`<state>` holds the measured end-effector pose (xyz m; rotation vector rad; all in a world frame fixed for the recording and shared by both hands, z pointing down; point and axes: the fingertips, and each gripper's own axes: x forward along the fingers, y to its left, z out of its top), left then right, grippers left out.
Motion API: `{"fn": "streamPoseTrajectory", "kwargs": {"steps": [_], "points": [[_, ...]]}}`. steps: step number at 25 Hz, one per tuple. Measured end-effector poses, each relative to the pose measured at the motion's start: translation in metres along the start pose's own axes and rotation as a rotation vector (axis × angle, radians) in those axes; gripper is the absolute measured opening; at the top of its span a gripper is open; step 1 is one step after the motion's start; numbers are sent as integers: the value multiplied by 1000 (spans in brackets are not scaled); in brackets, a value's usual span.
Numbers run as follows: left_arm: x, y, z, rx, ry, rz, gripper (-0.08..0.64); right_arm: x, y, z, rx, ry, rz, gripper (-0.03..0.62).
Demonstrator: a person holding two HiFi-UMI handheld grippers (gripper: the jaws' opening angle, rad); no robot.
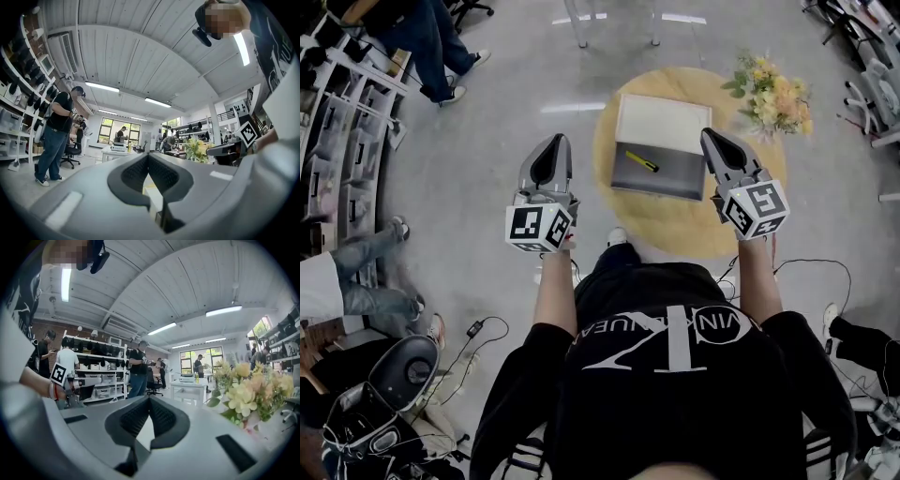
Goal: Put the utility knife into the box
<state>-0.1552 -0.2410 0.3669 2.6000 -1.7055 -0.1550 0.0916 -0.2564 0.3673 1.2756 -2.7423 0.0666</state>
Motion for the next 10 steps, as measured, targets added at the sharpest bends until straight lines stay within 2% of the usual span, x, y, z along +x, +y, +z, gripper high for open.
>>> {"fn": "streamPoseTrajectory", "kwargs": {"steps": [10], "points": [[5,-1,2,0,-4,3,11,0,-5,2,11,-19,1,14]]}}
